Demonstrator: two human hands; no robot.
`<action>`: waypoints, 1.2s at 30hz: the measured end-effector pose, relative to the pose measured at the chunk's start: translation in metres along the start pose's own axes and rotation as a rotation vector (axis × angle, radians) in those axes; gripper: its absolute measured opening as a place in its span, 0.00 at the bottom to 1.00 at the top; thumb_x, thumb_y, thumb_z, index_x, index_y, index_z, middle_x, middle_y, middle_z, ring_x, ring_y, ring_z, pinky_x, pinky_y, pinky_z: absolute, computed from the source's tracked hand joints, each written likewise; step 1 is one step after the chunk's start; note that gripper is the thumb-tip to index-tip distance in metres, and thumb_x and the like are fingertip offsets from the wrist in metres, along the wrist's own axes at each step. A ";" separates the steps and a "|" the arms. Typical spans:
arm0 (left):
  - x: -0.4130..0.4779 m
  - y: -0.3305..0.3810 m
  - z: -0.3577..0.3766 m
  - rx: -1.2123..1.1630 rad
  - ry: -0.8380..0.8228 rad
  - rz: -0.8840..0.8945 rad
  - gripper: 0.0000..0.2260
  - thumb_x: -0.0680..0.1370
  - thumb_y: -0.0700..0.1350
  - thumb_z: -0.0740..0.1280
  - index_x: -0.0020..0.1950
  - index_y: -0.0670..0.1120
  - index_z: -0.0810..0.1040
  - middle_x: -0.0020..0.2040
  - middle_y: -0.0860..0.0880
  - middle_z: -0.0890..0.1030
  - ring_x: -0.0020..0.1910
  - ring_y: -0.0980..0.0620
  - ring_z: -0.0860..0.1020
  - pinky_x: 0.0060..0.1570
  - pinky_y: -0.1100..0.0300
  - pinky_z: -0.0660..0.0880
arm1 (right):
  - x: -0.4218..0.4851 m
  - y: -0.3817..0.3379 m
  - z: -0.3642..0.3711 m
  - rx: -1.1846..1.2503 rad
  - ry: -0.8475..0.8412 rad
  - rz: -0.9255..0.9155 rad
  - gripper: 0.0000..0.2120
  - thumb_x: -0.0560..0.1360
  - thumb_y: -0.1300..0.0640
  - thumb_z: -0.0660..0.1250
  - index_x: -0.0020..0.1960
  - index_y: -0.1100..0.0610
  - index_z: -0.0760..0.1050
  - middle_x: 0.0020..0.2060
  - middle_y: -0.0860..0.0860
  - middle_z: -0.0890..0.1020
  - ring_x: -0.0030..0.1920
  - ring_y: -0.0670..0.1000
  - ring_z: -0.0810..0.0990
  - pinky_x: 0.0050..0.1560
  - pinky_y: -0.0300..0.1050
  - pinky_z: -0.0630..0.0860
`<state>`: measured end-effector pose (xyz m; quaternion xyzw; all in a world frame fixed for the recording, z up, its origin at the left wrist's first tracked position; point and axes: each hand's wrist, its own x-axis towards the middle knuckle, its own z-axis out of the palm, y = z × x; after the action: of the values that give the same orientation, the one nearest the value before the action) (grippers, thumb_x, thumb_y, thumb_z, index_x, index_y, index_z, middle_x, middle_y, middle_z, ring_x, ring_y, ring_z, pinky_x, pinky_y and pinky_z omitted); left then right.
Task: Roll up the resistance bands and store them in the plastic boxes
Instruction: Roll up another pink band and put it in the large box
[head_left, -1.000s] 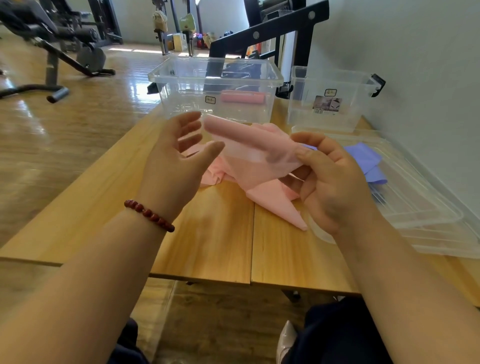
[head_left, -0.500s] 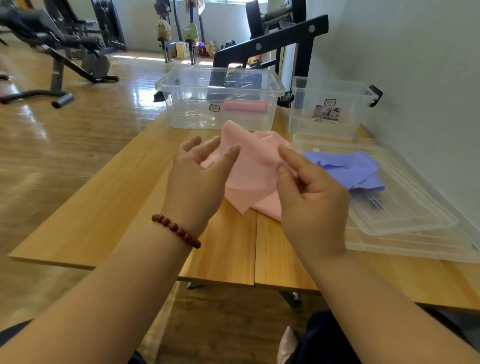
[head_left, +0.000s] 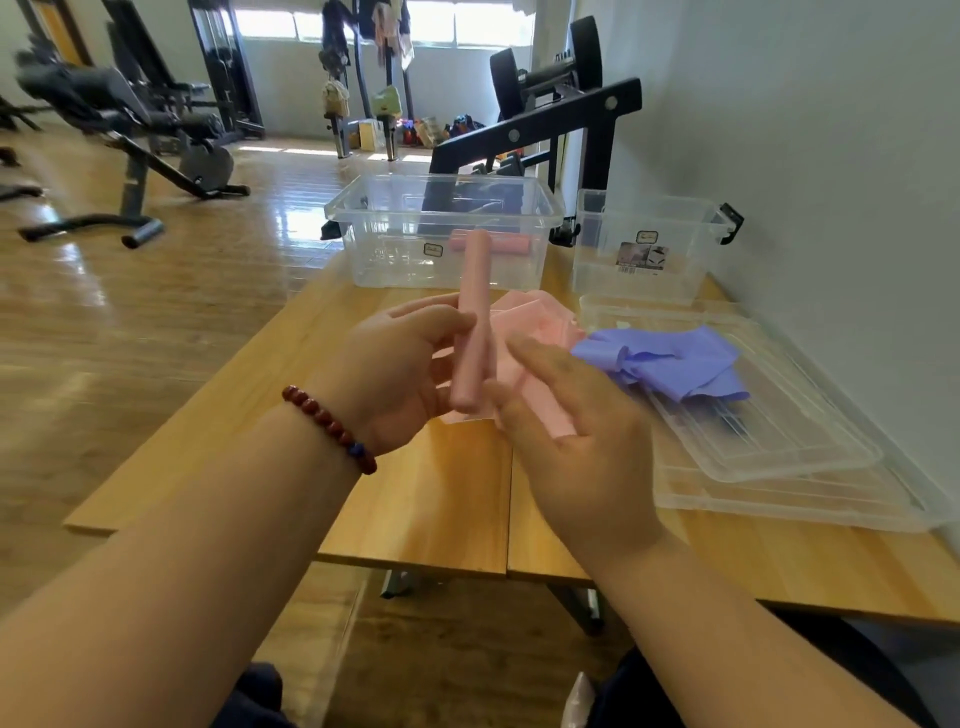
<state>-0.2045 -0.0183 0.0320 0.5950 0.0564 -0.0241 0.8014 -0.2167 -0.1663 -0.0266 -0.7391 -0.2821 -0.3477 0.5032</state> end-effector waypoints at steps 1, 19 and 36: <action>0.000 0.003 -0.002 0.042 0.006 -0.004 0.14 0.80 0.39 0.63 0.65 0.44 0.77 0.54 0.41 0.79 0.44 0.46 0.79 0.37 0.55 0.80 | 0.005 0.001 -0.006 -0.006 0.022 0.048 0.16 0.76 0.46 0.67 0.62 0.48 0.75 0.57 0.35 0.77 0.58 0.30 0.74 0.58 0.27 0.71; -0.019 0.066 0.001 0.656 -0.154 0.259 0.16 0.68 0.50 0.72 0.54 0.47 0.83 0.53 0.46 0.84 0.55 0.47 0.82 0.57 0.52 0.79 | 0.092 -0.012 -0.065 0.337 -0.115 0.413 0.05 0.72 0.60 0.73 0.47 0.53 0.81 0.47 0.54 0.82 0.46 0.54 0.84 0.42 0.42 0.82; -0.027 0.137 0.058 0.273 -0.053 0.560 0.07 0.77 0.36 0.69 0.52 0.45 0.81 0.44 0.47 0.80 0.41 0.55 0.80 0.49 0.62 0.80 | 0.178 -0.057 -0.109 0.550 -0.017 0.314 0.10 0.73 0.67 0.72 0.41 0.52 0.84 0.47 0.57 0.84 0.50 0.57 0.85 0.53 0.46 0.80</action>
<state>-0.2131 -0.0345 0.1822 0.6885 -0.1342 0.1747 0.6909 -0.1790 -0.2376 0.1744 -0.6128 -0.2520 -0.1700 0.7294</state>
